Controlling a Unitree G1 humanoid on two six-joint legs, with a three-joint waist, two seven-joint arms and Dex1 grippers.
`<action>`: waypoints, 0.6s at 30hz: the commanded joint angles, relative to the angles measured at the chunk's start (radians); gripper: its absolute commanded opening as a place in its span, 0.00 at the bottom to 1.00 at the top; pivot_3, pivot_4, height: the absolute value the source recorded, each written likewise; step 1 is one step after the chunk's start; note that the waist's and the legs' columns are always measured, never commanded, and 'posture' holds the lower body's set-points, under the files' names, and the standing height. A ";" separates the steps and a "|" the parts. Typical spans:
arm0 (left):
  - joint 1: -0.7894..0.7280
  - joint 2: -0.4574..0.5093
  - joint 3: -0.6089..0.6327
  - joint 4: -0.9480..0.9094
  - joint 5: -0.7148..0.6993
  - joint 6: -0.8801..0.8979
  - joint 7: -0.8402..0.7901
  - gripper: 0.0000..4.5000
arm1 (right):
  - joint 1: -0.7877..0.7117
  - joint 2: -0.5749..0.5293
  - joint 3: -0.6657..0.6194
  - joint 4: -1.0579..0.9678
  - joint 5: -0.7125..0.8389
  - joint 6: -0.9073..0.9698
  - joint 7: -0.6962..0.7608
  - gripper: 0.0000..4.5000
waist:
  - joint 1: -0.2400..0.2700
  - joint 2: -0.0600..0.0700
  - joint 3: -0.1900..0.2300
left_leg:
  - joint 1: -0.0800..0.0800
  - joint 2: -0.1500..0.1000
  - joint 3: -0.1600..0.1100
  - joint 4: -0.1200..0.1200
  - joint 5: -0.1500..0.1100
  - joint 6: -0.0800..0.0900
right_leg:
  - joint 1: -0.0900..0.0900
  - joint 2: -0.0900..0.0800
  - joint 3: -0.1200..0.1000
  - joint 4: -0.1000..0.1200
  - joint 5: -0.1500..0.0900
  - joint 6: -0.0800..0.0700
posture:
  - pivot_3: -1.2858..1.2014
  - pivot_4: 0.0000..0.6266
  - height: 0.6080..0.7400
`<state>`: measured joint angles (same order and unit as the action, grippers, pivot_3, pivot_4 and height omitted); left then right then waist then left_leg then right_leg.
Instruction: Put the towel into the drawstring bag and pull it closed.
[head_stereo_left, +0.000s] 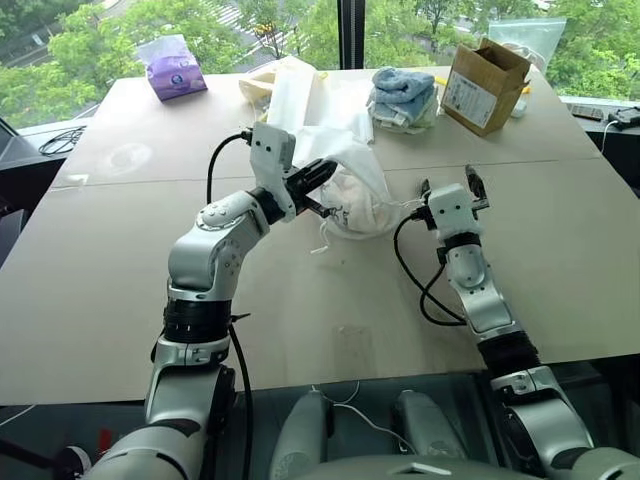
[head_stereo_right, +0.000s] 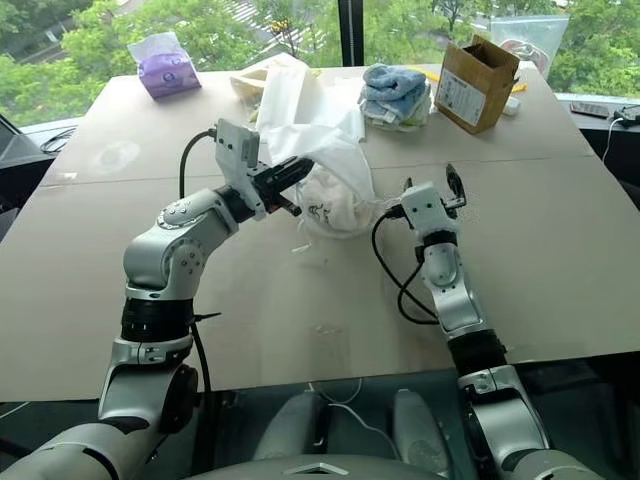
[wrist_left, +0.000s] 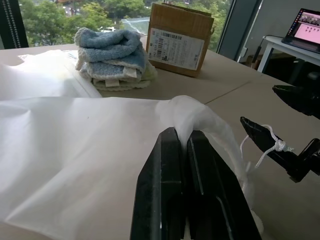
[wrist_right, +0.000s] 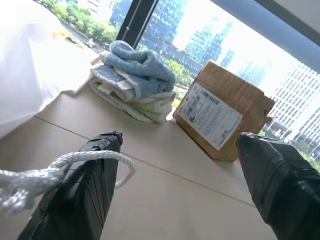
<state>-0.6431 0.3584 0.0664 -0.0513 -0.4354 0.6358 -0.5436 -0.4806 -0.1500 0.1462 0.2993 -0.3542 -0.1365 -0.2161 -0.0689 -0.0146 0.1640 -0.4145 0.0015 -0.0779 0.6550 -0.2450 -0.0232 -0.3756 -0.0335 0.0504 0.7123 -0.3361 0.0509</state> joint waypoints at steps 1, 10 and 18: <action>0.001 0.005 0.002 -0.048 -0.005 -0.012 -0.004 0.00 | -0.030 -0.006 0.018 0.026 -0.017 -0.062 0.004 0.87 | -0.001 0.000 0.000 | 0.000 0.000 0.000 0.000 0.000 0.000 | 0.000 0.000 0.000 0.000 0.000 0.000 | 0.52 0.24 1.00; 0.017 0.019 0.008 0.015 0.012 -0.062 -0.036 0.00 | -0.018 -0.045 -0.019 -0.051 -0.037 -0.140 -0.028 0.43 | 0.000 0.000 0.000 | 0.000 0.000 0.000 0.000 0.000 0.000 | 0.000 0.000 0.000 0.000 0.000 0.000 | 0.52 0.24 1.00; 0.038 0.017 -0.009 0.051 0.047 -0.116 -0.060 0.00 | -0.009 -0.042 -0.056 -0.190 0.032 -0.028 0.073 0.01 | 0.000 0.000 0.000 | 0.000 0.000 0.000 0.000 0.000 0.000 | 0.000 0.000 0.000 0.000 0.000 0.000 | 0.52 0.24 1.00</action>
<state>-0.6008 0.3688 0.0608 0.0183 -0.3929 0.5511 -0.5956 -0.4758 -0.1989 0.1083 0.1858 -0.3582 -0.1954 -0.1771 -0.0693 -0.0146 0.1640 -0.4145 0.0015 -0.0778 0.6550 -0.2450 -0.0232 -0.3756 -0.0335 0.0506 0.7123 -0.3361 0.0509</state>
